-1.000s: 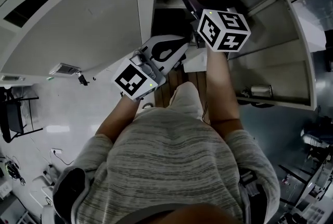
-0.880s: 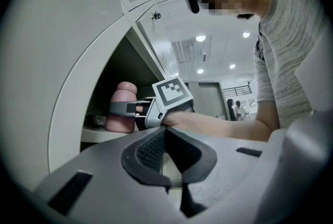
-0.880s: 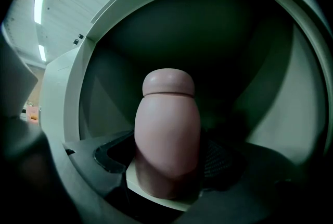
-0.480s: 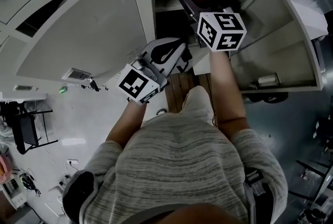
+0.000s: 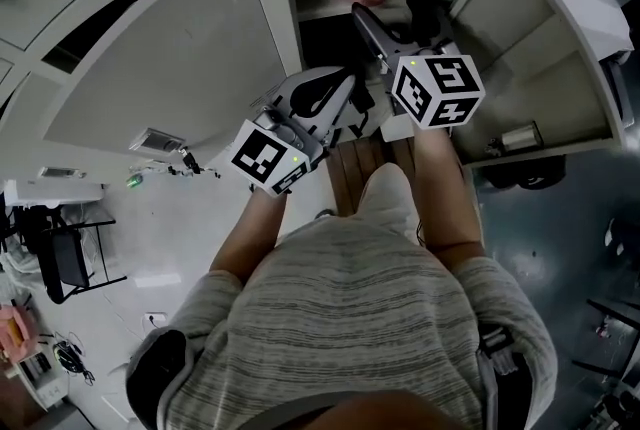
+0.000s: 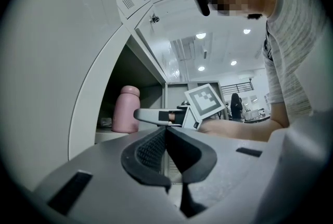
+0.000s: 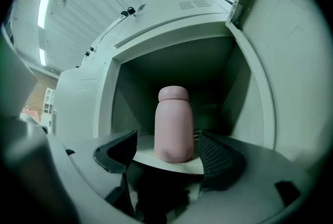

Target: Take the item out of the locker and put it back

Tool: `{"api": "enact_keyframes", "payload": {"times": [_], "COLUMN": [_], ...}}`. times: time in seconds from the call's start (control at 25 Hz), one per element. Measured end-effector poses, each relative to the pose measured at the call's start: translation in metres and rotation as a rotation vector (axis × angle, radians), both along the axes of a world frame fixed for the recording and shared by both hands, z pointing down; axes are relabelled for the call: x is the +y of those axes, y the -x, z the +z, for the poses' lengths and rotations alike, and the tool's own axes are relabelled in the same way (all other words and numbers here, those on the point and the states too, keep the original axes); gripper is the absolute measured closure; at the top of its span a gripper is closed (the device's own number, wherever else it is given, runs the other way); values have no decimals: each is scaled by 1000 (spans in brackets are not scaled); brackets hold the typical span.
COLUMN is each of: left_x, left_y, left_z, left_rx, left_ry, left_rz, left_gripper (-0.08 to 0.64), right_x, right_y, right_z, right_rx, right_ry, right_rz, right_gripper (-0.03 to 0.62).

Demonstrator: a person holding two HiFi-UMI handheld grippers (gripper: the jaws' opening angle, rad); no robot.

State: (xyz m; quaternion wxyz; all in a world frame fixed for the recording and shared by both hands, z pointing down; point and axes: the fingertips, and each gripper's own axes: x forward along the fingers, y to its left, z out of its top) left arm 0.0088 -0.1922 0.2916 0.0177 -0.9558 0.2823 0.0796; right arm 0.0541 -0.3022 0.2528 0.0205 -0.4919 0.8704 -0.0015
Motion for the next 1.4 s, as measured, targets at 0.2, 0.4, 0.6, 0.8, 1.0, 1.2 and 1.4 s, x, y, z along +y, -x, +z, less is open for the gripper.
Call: {"api": "enact_keyframes", "payload": {"times": [0.2, 0.4, 0.6, 0.8, 1.0, 1.2, 1.4], "left_x": [8, 15, 28, 43, 58, 71, 84], "left_y": [0, 2, 3, 6, 9, 13, 7], "left_z": [-2, -5, -11, -14, -5, 5, 12], "left_rx": [-2, 4, 19, 24, 12, 16, 26], "left_ry": [0, -7, -13, -22, -12, 4, 15], "left_rz": [14, 20, 30, 39, 53, 67, 105], "left_gripper": [552, 552, 552, 552, 552, 552, 552], "right_x": [29, 64, 100, 136, 170, 192, 209], "right_y": [-4, -1, 1, 1, 1, 8, 9], "right_z": [0, -2, -3, -6, 1, 22, 35], "right_rx": [6, 11, 34, 88, 91, 120, 109], "right_ry": [-21, -63, -97, -167, -204, -163, -129], "right_rz": [-9, -62, -89, -74, -84, -97, -103], "right_gripper": [239, 241, 256, 473, 559, 568, 568]}}
